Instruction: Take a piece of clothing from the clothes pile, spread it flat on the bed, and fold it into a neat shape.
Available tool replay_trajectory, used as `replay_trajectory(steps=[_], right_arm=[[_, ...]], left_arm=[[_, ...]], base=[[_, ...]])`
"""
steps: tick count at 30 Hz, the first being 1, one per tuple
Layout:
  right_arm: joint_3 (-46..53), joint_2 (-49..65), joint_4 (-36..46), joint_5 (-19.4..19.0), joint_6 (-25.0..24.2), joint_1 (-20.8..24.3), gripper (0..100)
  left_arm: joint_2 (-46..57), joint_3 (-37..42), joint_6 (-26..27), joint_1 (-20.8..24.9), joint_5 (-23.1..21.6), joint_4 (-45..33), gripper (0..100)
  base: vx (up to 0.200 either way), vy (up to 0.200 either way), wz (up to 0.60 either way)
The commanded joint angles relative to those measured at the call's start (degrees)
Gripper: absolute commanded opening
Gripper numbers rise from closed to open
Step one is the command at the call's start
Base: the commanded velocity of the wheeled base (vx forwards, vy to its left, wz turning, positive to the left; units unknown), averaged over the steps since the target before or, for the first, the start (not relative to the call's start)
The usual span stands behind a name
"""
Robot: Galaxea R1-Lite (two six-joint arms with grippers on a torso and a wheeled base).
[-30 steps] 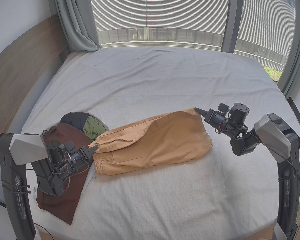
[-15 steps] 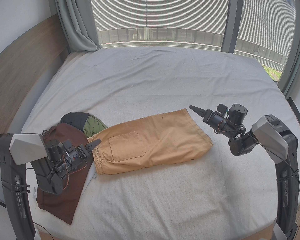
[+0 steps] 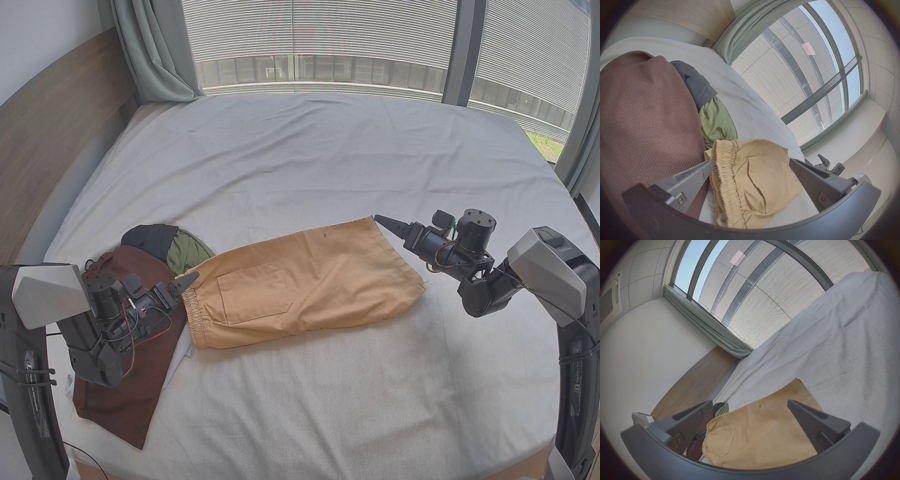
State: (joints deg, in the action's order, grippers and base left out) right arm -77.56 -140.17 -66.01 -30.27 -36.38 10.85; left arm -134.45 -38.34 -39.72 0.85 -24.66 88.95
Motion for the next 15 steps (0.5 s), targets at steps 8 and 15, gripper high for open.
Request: replay_trajectory(steps=[8, 15], right_arm=[[17.62, 6.13, -8.78, 3.46, -0.19, 0.66, 100], [28.16, 6.40, -18.54, 3.55, -2.38, 1.19, 100]], left_arm=[[4.20, 1.34, -0.80, 0.20, -0.12, 0.08, 100], [5.08, 1.95, -0.80, 0.38, -0.21, 0.08, 100]], base=[[0.000, 0.000, 0.00], [0.000, 0.000, 0.00]])
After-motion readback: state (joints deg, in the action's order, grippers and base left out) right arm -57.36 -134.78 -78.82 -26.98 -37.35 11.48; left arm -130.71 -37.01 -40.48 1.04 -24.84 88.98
